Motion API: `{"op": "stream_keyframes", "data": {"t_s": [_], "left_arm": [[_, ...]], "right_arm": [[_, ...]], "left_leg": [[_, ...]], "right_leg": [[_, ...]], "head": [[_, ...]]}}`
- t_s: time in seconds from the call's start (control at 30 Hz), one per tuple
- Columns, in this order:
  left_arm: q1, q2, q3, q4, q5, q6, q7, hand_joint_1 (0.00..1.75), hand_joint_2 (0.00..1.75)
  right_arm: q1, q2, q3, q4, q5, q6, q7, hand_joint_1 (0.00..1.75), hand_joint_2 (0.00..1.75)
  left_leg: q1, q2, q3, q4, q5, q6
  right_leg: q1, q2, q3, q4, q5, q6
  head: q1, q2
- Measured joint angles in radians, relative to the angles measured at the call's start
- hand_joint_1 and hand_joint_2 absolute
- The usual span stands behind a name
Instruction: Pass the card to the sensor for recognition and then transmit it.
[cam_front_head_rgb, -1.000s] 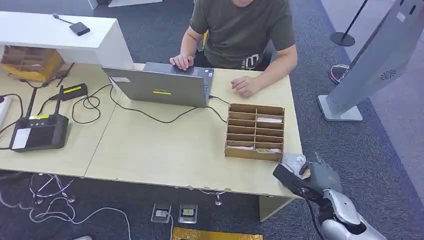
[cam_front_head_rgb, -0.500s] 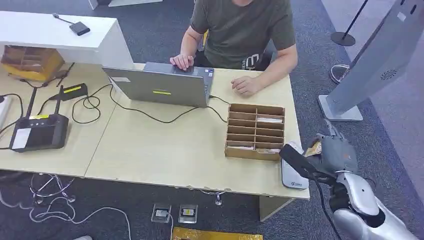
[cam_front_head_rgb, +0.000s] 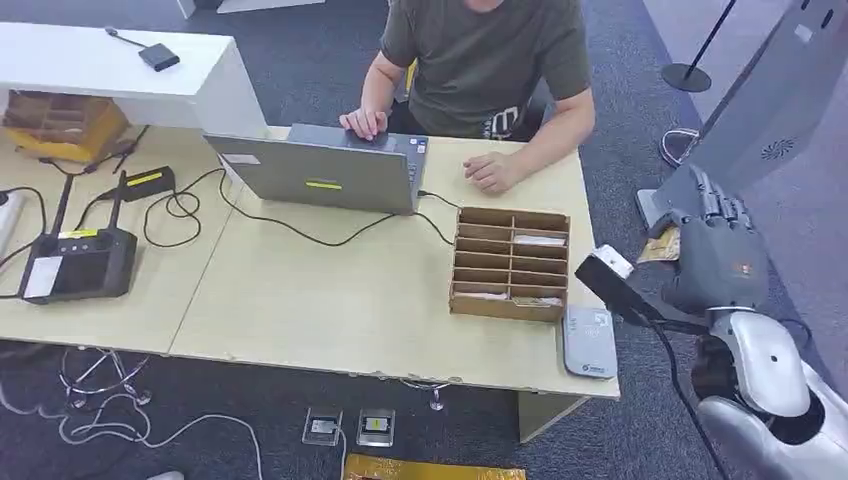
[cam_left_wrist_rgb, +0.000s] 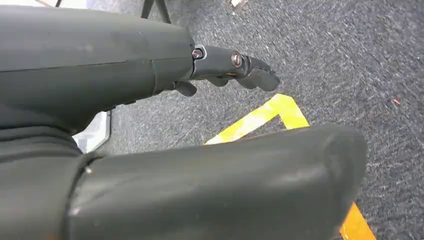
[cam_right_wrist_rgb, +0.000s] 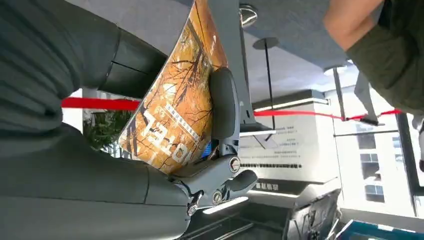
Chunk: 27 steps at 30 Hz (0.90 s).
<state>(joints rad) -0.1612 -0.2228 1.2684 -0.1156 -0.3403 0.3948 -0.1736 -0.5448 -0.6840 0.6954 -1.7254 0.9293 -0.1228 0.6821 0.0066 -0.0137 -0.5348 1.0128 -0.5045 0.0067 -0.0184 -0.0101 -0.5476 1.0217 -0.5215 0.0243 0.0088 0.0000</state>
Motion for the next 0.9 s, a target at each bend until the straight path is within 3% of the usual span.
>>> {"op": "stream_keyframes", "data": {"t_s": [0.23, 0.37, 0.7, 0.9], "left_arm": [[0.001, 0.01, 0.0, 0.0, -0.003, -0.001, 0.0, 0.0, 0.0], [-0.001, 0.003, 0.0, 0.0, -0.003, 0.032, 0.0, 0.0, 0.0], [-0.004, -0.035, 0.0, 0.0, 0.014, 0.138, 0.0, 0.0, 0.0], [-0.005, -0.061, 0.0, 0.0, 0.039, 0.189, -0.006, 0.0, 0.0]], "right_arm": [[-0.071, 0.04, 0.017, 0.001, 0.055, 0.064, -0.005, 1.75, 1.75], [-0.146, 0.107, 0.061, 0.051, 0.04, 0.06, -0.037, 1.75, 1.75], [-0.33, 0.304, 0.231, 0.278, -0.096, -0.006, -0.128, 1.75, 1.75], [-0.406, 0.407, 0.344, 0.409, -0.214, -0.102, -0.148, 1.75, 1.75]], "left_leg": [[0.0, 0.0, -0.002, 0.0, 0.0, 0.0], [0.0, 0.0, -0.002, 0.0, 0.0, 0.0], [0.001, -0.001, -0.003, 0.0, 0.001, 0.0], [0.001, -0.001, -0.003, 0.0, 0.001, -0.001]], "right_leg": [[0.0, 0.0, 0.0, 0.001, 0.0, 0.0], [0.0, 0.0, 0.0, 0.001, 0.0, 0.0], [0.0, -0.001, -0.002, 0.002, 0.0, 0.0], [0.001, -0.001, -0.003, 0.002, 0.0, 0.0]], "head": [[0.0, 0.0], [0.0, 0.0], [0.0, 0.0], [0.0, 0.0]]}}
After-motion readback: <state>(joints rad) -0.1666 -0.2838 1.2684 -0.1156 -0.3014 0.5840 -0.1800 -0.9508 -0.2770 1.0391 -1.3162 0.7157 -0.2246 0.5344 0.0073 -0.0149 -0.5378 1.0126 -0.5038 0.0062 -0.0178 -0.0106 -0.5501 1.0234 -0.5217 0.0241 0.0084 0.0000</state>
